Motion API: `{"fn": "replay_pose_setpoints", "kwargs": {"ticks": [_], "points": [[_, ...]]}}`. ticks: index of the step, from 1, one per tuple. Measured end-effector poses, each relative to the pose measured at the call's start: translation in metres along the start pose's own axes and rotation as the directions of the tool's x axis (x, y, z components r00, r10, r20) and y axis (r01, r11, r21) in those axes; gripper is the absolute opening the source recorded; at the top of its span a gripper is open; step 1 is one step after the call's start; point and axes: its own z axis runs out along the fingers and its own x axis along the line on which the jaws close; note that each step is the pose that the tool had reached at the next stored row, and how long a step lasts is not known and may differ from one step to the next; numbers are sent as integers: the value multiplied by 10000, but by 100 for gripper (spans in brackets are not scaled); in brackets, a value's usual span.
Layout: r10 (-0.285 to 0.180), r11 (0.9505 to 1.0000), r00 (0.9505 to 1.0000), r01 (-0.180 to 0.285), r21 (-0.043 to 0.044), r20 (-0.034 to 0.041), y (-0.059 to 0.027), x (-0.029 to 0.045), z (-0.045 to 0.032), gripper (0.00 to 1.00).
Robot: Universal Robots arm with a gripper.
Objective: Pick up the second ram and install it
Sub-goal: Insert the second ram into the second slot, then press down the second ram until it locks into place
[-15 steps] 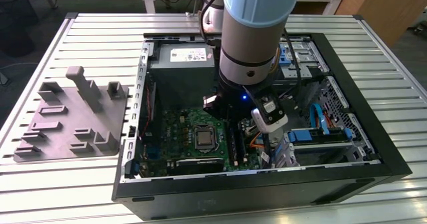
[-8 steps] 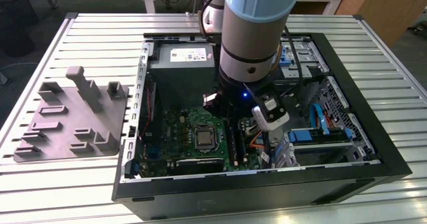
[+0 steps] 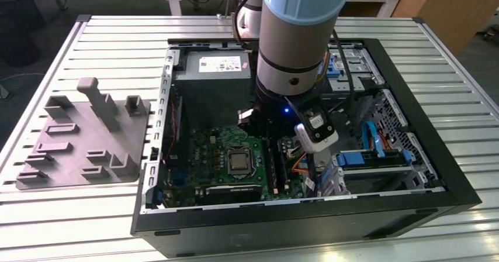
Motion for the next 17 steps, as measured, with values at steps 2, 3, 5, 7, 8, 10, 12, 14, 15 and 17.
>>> {"fn": "replay_pose_setpoints", "kwargs": {"ticks": [2, 3, 5, 7, 8, 10, 12, 14, 15, 17], "points": [[0, 10000, 10000, 0, 4, 1, 0, 0, 0, 10], [1, 10000, 10000, -1, 5, 1, 0, 0, 1, 10], [0, 10000, 10000, 0, 10, 1, 0, 0, 0, 10], [0, 10000, 10000, 0, 30, 1, 0, 1, 0, 10], [-1, 10000, 10000, 1, 49, 2, 0, 0, 0, 10], [-1, 10000, 10000, 1, 54, 2, 0, 0, 0, 10], [-1, 10000, 10000, 0, 59, 3, 0, 0, 0, 10], [-1, 10000, 10000, 1, 64, 2, 0, 0, 0, 10], [-1, 10000, 10000, 1, 65, 3, 0, 0, 0, 10], [-1, 10000, 10000, 1, 69, 3, 0, 0, 0, 10]]}}
